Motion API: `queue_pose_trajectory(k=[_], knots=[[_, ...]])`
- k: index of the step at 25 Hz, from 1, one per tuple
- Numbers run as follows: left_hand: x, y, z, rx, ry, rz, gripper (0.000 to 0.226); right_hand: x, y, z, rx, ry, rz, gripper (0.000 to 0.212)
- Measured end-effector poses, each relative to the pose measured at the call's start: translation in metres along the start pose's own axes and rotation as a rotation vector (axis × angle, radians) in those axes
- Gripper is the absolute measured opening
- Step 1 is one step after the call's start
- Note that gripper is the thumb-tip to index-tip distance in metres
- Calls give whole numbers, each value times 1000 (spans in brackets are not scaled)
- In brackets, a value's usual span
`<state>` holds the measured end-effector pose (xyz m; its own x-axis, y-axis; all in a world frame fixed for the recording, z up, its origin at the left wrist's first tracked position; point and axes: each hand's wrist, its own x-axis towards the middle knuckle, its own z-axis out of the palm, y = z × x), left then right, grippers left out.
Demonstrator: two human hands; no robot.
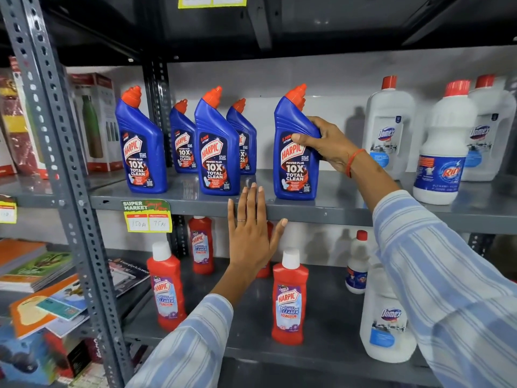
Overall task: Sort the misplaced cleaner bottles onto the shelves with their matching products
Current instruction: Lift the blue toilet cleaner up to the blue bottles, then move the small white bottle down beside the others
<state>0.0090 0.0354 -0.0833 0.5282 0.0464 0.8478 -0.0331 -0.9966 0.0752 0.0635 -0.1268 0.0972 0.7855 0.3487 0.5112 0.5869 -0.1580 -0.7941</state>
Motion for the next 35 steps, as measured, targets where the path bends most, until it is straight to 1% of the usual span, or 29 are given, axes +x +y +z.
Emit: queue_pose_trajectory(k=[3, 5, 7, 9, 14, 17, 18, 19, 20, 21, 22, 23, 24, 25, 27, 30, 33, 35], knots=[[0, 0, 0, -18, 19, 1, 79, -2, 0, 1, -5, 6, 17, 51], [0, 3, 0, -38, 38, -1, 79, -7, 2, 3, 5, 56, 35, 59], [3, 10, -1, -56, 52, 9, 79, -15, 4, 2, -10, 193, 28, 68], [13, 23, -4, -81, 73, 32, 79, -21, 5, -4, -75, 345, -33, 69], [40, 96, -7, -153, 130, 97, 73, -52, 8, -49, -247, 543, -266, 52], [45, 144, -4, -148, 155, 129, 70, -83, 15, -89, -379, 746, -431, 46], [46, 162, -3, -155, 159, 137, 69, -92, 20, -107, -460, 828, -444, 49], [46, 180, -2, -167, 158, 144, 68, -101, 28, -123, -544, 890, -411, 57], [46, 200, 0, -174, 145, 149, 66, -110, 37, -140, -609, 910, -336, 69], [45, 216, 4, -173, 119, 153, 65, -116, 49, -155, -632, 879, -239, 82], [44, 229, 9, -161, 93, 151, 65, -120, 61, -167, -609, 808, -140, 91], [43, 241, 14, -136, 71, 142, 64, -122, 71, -179, -553, 722, -61, 94], [41, 245, 19, -103, 56, 126, 63, -120, 80, -185, -486, 645, -10, 91], [40, 247, 22, -71, 49, 107, 62, -118, 85, -188, -417, 588, 20, 82], [40, 250, 24, -42, 36, 80, 62, -114, 90, -193, -290, 533, 47, 68], [40, 249, 22, -25, 15, 80, 63, -112, 93, -189, -201, 471, 48, 66], [38, 248, 19, -40, -2, 81, 66, -121, 89, -183, -179, 520, 16, 65], [35, 246, 18, -47, 18, 83, 70, -138, 82, -181, -194, 574, -13, 63]])
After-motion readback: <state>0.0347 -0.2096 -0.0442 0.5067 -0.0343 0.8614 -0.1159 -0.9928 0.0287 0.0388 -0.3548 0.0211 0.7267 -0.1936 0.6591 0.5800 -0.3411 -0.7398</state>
